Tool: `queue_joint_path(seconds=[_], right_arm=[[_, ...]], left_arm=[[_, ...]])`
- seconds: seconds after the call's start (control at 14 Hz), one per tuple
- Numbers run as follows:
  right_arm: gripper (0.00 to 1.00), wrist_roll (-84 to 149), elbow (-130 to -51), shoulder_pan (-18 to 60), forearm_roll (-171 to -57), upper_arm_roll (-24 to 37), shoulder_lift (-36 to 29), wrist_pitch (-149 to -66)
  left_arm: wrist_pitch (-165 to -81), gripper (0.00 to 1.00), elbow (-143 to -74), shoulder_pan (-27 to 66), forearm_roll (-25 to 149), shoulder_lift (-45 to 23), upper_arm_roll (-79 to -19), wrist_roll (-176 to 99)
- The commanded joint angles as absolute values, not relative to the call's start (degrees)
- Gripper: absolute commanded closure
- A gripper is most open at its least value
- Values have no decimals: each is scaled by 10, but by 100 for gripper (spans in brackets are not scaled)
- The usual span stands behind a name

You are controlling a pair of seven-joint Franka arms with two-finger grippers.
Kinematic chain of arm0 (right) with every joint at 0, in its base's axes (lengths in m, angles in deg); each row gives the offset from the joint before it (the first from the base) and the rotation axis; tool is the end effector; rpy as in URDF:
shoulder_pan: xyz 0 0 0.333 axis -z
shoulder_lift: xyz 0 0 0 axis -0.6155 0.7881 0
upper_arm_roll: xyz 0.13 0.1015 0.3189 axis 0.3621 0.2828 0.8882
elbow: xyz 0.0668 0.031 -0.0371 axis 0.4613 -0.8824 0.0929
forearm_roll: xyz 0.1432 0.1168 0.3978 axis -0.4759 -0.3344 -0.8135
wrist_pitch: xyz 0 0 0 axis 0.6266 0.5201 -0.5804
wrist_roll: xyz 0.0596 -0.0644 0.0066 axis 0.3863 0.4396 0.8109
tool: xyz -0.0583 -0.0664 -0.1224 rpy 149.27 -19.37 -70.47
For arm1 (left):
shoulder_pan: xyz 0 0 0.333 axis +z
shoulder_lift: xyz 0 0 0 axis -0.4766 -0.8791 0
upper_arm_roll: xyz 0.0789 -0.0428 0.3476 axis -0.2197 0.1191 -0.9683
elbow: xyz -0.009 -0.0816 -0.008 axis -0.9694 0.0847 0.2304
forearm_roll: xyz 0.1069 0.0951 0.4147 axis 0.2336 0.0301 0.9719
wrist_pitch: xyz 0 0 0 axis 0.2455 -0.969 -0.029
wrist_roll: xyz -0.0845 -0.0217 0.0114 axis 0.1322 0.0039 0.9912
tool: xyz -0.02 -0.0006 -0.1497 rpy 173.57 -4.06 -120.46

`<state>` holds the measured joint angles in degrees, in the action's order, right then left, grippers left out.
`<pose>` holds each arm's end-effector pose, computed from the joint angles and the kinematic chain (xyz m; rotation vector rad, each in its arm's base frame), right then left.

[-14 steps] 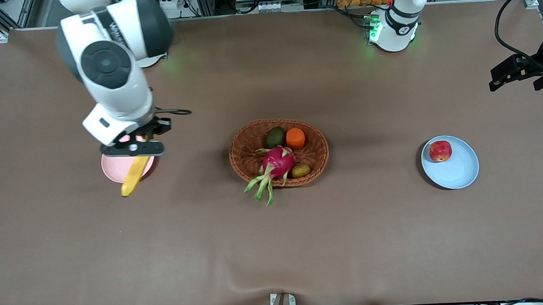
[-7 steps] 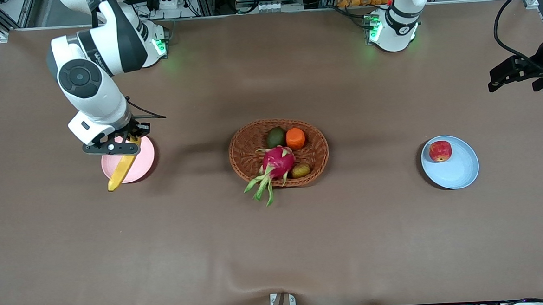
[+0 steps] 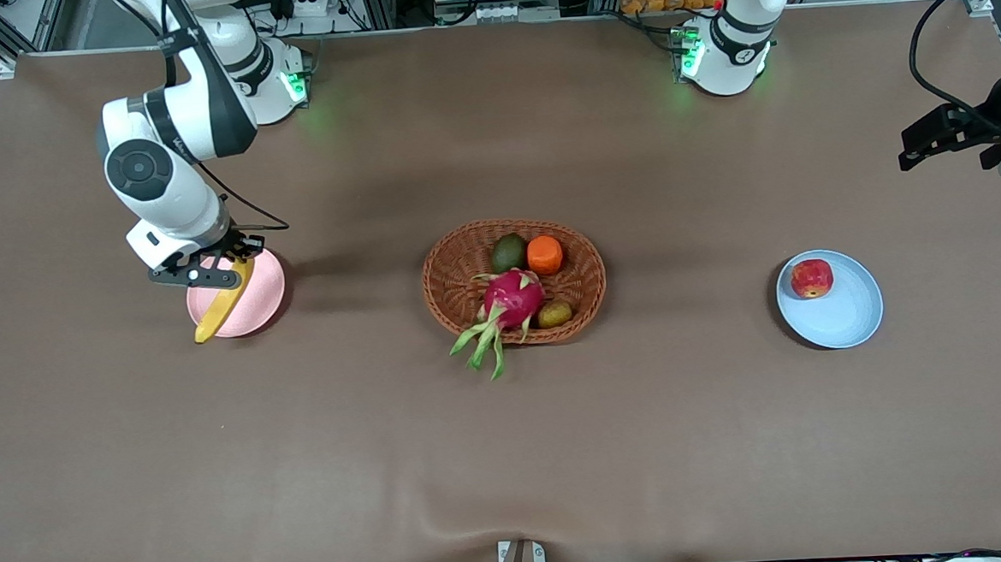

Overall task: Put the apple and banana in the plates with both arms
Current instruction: 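Lower the banana onto the pink plate and open the right gripper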

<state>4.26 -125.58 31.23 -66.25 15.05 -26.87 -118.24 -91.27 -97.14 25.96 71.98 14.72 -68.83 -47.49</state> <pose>0.5115 0.0782 0.2877 2.9560 -0.1493 -0.1434 0.5888 -0.0061 0.6321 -3.1217 0.0904 0.0858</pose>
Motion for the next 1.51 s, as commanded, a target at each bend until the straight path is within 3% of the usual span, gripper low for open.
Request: queue_joint_path(seconds=[0.0,0.72,0.79,0.86,0.93,1.0,1.22,1.43], right_arm=[[100,55,-1278,337,-666,158,-256,-1213],[100,46,-1340,312,-667,160,-267,-1234],[74,46,-1339,312,-666,160,-266,-1233],[28,46,-1339,312,-666,160,-266,-1233],[6,48,-1337,312,-666,161,-266,-1232],[0,52,-1333,313,-666,160,-266,-1228],[0,54,-1297,314,-666,161,-267,-1176],[0,54,-1209,314,-668,161,-266,-1081]], left_arm=[[-905,0,-961,258,713,141,-689,-469],[-905,0,-961,258,713,141,-688,-467],[-905,0,-961,258,713,141,-688,-468],[-905,0,-960,258,713,141,-688,-469],[-905,0,-961,258,713,141,-689,-470],[-905,0,-961,258,713,141,-688,-468],[-905,0,-961,258,713,141,-688,-469],[-905,0,-961,258,713,142,-688,-469]])
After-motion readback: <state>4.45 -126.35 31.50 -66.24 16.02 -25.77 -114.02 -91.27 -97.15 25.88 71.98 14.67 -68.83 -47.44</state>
